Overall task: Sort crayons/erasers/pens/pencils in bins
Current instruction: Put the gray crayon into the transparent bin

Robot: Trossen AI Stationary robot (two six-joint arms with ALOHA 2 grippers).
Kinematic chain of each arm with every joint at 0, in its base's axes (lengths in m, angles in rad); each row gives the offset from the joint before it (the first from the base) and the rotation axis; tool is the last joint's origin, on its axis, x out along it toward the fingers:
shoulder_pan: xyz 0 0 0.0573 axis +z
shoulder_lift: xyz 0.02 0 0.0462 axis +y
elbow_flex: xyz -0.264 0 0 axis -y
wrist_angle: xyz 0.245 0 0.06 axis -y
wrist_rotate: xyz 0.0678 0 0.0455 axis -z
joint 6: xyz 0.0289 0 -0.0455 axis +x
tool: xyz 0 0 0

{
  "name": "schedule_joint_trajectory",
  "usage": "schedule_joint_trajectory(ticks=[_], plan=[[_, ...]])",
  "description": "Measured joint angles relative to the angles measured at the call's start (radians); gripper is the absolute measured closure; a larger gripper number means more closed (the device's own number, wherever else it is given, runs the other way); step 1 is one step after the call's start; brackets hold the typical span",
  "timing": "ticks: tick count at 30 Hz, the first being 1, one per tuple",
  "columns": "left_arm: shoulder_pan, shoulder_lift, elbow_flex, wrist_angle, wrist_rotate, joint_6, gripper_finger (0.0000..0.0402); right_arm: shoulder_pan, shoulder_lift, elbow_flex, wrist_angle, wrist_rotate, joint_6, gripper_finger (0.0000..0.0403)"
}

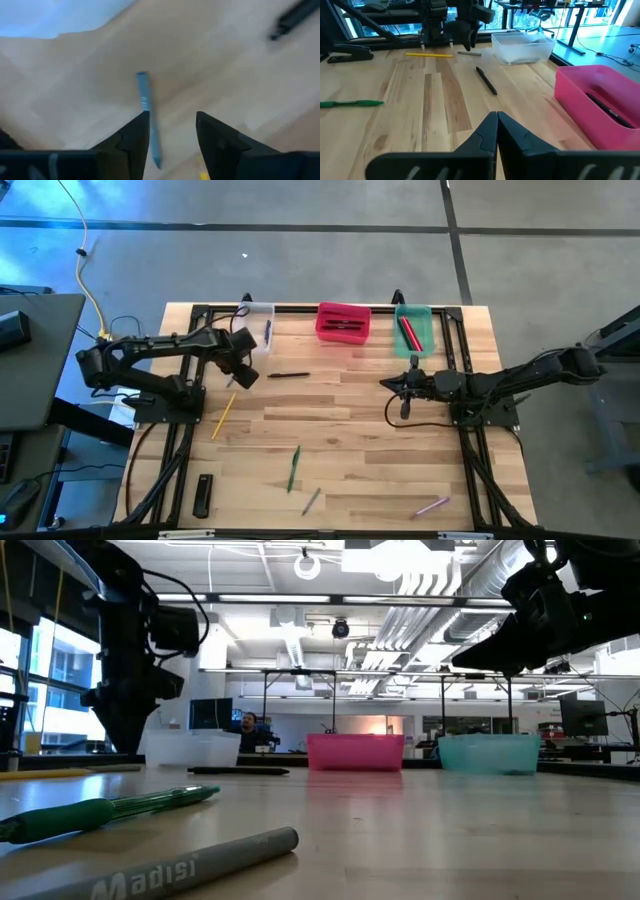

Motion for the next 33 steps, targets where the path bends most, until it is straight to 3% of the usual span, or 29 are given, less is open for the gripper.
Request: schedule_joint_trajectory(ticks=[19, 28, 33], plan=[[0.09, 0.051, -0.122, 0.192, 0.011, -0.013, 0.0301, 0.0, 0.0, 0.0, 0.012, 0.0, -0.016, 0.0403], [0.009, 0.054, -0.124, 0.208, -0.002, -0.004, 0.0378, 0.0, 0.0, 0.0, 0.015, 0.0, -0.029, 0.0403], [-0.045, 0.029, -0.098, 0.196, 0.018, -0.014, 0.0397, 0.0, 0.0, 0.0, 0.015, 0.0, -0.034, 0.0403]])
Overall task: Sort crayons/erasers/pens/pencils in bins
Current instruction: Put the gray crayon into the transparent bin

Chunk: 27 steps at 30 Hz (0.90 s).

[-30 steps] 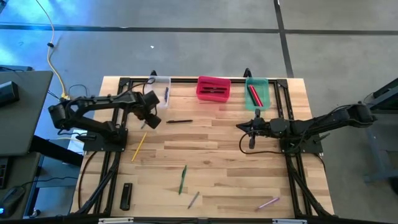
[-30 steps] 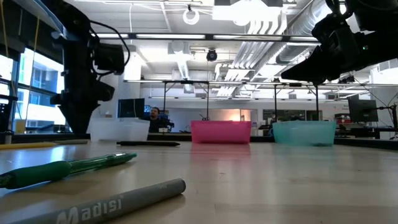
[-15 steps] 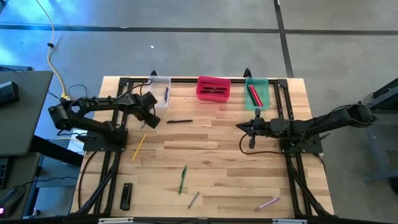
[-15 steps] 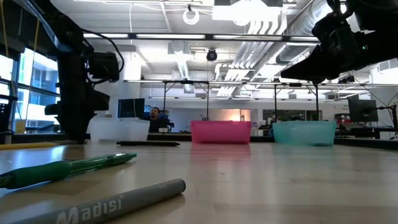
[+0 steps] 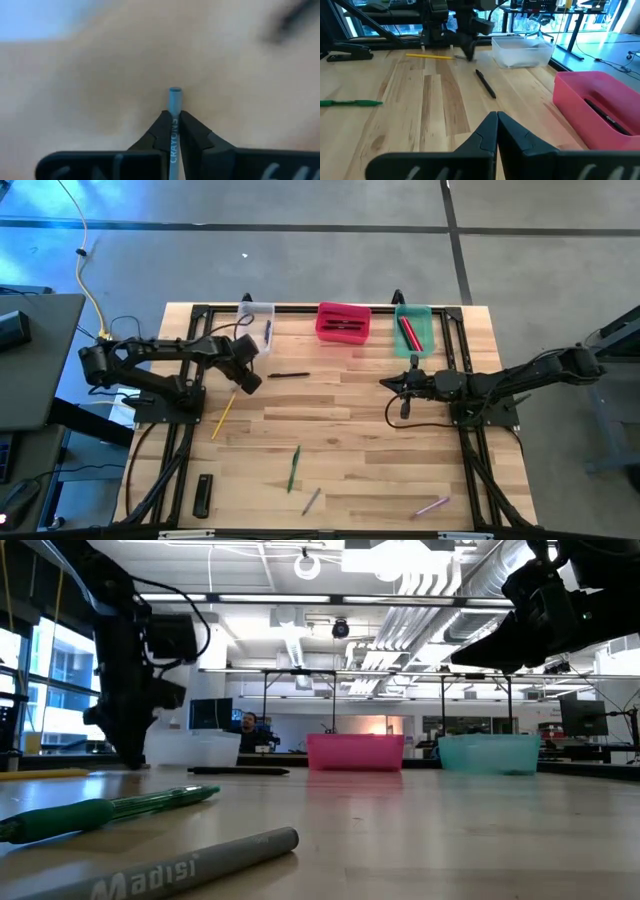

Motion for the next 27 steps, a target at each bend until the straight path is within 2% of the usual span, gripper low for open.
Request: schedule_joint_trajectory(ticks=[1, 8, 14, 18, 22, 27], plan=[[-0.004, -0.01, 0.009, -0.014, 0.033, -0.001, 0.0397, 0.0, 0.0, 0.0, 0.0, 0.0, 0.0, 0.0403], [-0.037, -0.086, 0.093, -0.039, 0.053, -0.01, 0.0399, 0.0, 0.0, 0.0, 0.0, 0.0, -0.006, 0.0403], [-0.029, -0.156, 0.218, -0.085, -0.008, 0.0, 0.04, 0.0, 0.0, 0.0, 0.0, 0.0, -0.006, 0.0403], [0.039, -0.154, 0.297, -0.081, -0.073, 0.072, 0.04, 0.0, 0.0, 0.0, 0.0, -0.001, -0.007, 0.0403], [0.134, -0.1, 0.33, -0.058, -0.071, 0.167, 0.04, 0.0, 0.0, 0.0, 0.012, -0.001, -0.007, 0.0403], [0.249, 0.004, 0.334, 0.062, -0.063, 0.256, 0.04, 0.0, 0.0, 0.0, 0.022, 0.0, -0.007, 0.0403]])
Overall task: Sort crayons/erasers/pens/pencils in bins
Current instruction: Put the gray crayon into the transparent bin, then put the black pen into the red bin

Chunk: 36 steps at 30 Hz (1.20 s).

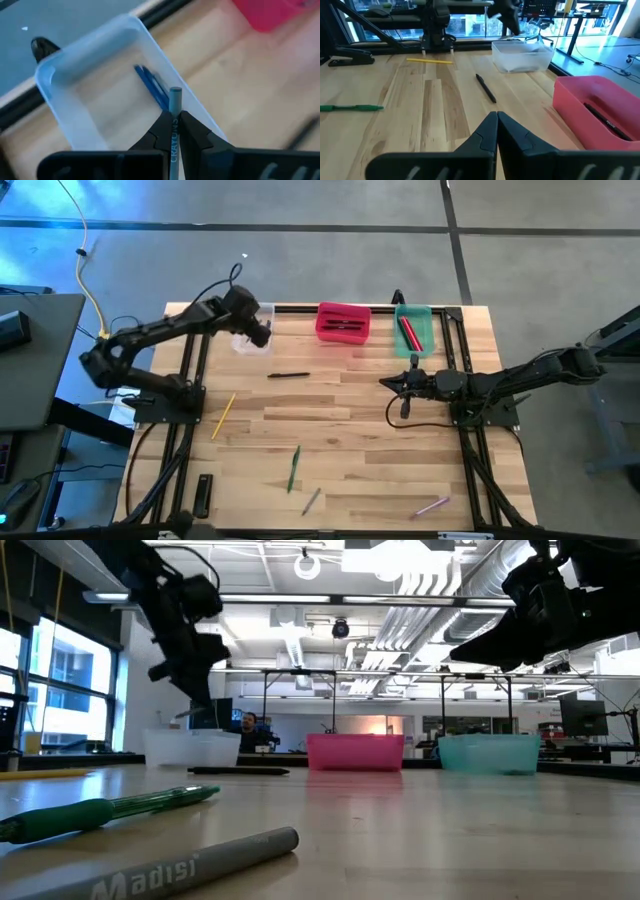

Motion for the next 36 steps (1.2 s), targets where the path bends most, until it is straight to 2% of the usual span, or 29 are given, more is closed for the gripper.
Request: schedule_joint_trajectory(ticks=[6, 14, 29, 36], plan=[[0.082, 0.123, 0.0, 0.149, 0.073, 0.033, 0.04, 0.0, 0.0, 0.0, 0.001, 0.0, 0.006, 0.0403], [0.121, 0.214, 0.001, 0.165, 0.079, 0.055, 0.0399, 0.0, 0.0, 0.0, 0.001, 0.0, 0.003, 0.0403], [0.123, 0.232, 0.002, 0.182, 0.076, 0.07, 0.035, 0.0, 0.0, 0.0, 0.001, 0.001, 0.0, 0.0403], [0.123, 0.23, 0.036, 0.151, 0.076, 0.108, 0.0343, 0.0, 0.0, 0.0, 0.001, 0.002, 0.0, 0.0403]])
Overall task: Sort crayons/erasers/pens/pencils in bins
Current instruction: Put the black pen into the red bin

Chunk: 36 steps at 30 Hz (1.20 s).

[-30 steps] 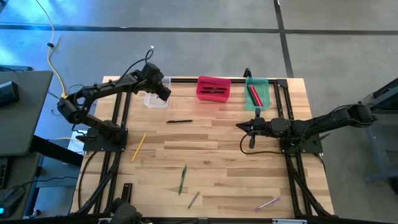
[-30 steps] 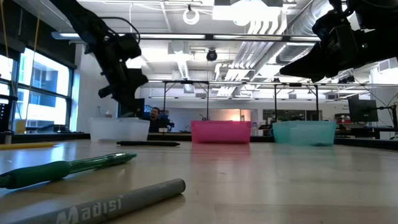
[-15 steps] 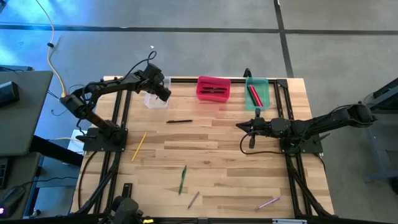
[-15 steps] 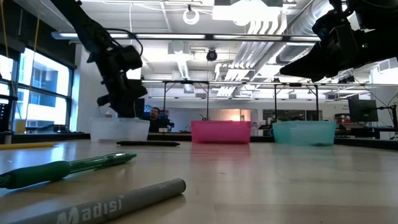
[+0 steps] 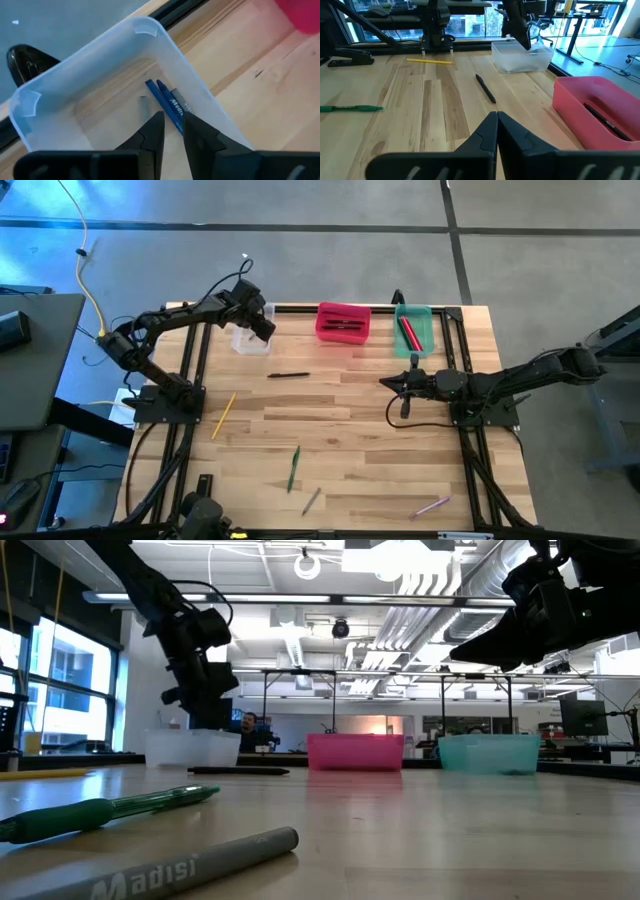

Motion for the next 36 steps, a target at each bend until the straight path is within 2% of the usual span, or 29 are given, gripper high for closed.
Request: schedule_joint_trajectory(ticks=[7, 11, 15, 21, 29, 36], plan=[[-0.034, -0.109, 0.0, 0.0, -0.026, 0.029, 0.0373, 0.0, 0.0, 0.0, 0.0, 0.003, 0.0, 0.0403], [-0.096, -0.224, -0.058, 0.085, -0.027, 0.029, 0.0397, 0.0, 0.0, 0.0, 0.0, 0.003, 0.0, 0.0403], [-0.195, -0.341, -0.148, 0.174, 0.006, 0.024, 0.0397, 0.0, 0.0, 0.0, 0.0, 0.003, 0.003, 0.0403], [-0.405, -0.442, -0.224, 0.186, 0.057, 0.029, 0.0401, 0.0, 0.0, 0.0, 0.0, 0.004, 0.003, 0.0403], [-0.621, -0.426, -0.227, 0.176, 0.102, 0.029, 0.0401, 0.0, 0.0, 0.0, 0.003, 0.004, 0.033, 0.0403], [-0.675, -0.316, -0.228, 0.146, 0.104, 0.002, 0.0401, 0.0, 0.0, 0.0, 0.004, 0.004, 0.053, 0.0403]])
